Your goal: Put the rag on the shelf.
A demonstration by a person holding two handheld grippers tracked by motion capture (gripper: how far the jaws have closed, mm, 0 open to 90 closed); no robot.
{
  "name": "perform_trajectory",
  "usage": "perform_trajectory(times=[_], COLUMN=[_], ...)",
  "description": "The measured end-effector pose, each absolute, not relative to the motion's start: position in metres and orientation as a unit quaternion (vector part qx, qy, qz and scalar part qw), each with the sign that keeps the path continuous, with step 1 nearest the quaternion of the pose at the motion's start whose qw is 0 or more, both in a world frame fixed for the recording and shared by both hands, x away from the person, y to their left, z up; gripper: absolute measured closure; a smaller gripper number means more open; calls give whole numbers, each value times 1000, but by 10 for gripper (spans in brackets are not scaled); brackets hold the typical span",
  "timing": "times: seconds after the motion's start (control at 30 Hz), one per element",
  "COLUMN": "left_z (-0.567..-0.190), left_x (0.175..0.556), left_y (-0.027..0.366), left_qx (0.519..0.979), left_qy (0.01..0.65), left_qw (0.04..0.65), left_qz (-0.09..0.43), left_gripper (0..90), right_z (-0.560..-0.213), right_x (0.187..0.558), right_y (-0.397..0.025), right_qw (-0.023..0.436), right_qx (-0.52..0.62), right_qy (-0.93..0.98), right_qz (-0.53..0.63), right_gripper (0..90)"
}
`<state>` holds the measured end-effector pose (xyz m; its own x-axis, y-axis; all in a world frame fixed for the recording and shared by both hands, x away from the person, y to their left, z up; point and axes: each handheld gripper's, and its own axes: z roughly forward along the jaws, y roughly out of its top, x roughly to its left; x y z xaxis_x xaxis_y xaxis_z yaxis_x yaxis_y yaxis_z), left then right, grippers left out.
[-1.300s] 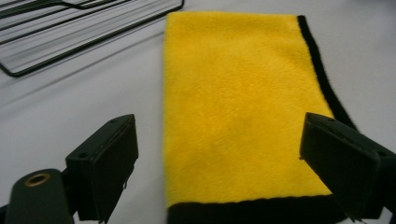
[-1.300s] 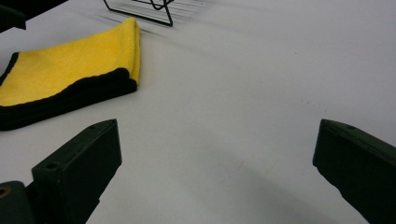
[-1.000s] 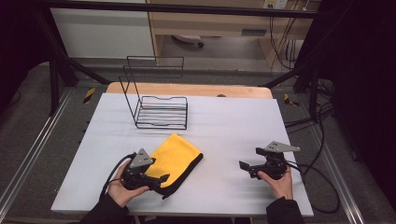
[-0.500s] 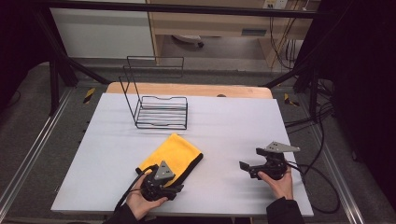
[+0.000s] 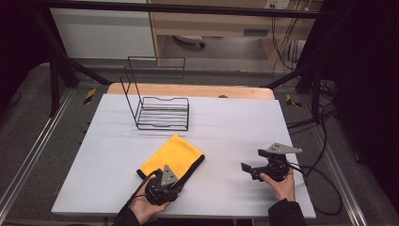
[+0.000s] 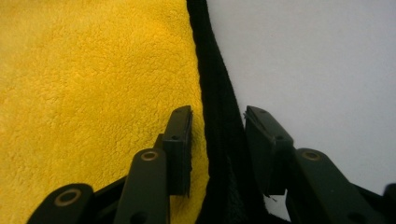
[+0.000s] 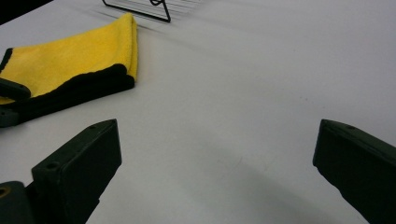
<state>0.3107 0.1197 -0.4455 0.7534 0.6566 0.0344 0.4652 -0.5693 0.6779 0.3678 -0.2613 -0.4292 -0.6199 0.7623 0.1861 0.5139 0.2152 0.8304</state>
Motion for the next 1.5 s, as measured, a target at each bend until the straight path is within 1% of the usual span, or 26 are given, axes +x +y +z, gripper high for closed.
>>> perform_trajectory(times=[0.17, 0.27, 0.4, 0.63, 0.73, 0.93, 1.0, 1.1, 1.27, 1.5], left_z=[-445, -444, -444, -443, -442, -439, -438, -437, -439, -441], left_x=[306, 308, 308, 310, 314, 324, 326, 326, 323, 301], left_y=[111, 111, 108, 106, 109, 121, 123, 124, 120, 119], left_qx=[881, 881, 884, 887, 884, 877, 873, 875, 879, 877], left_qy=[312, 318, 311, 307, 315, 332, 338, 335, 326, 325], left_qw=[310, 309, 302, 295, 301, 328, 336, 336, 329, 321], left_qz=[172, 167, 176, 181, 167, 115, 101, 99, 116, 145], left_gripper=[641, 655, 673, 751, 786, 832, 835, 838, 822, 633], right_z=[-430, -430, -430, -430, -430, -429, -429, -429, -429, -429], right_x=[368, 368, 369, 369, 368, 369, 369, 369, 369, 367], right_y=[-261, -261, -261, -261, -260, -261, -261, -261, -261, -261], right_qw=[132, 130, 130, 128, 127, 125, 124, 124, 124, 126], right_qx=[415, 415, 416, 415, 415, 414, 414, 412, 413, 413], right_qy=[769, 768, 768, 768, 769, 771, 771, 772, 771, 770], right_qz=[468, 470, 469, 470, 469, 468, 468, 468, 469, 470], right_gripper=[15, 15, 15, 16, 16, 17, 17, 18, 18, 18])
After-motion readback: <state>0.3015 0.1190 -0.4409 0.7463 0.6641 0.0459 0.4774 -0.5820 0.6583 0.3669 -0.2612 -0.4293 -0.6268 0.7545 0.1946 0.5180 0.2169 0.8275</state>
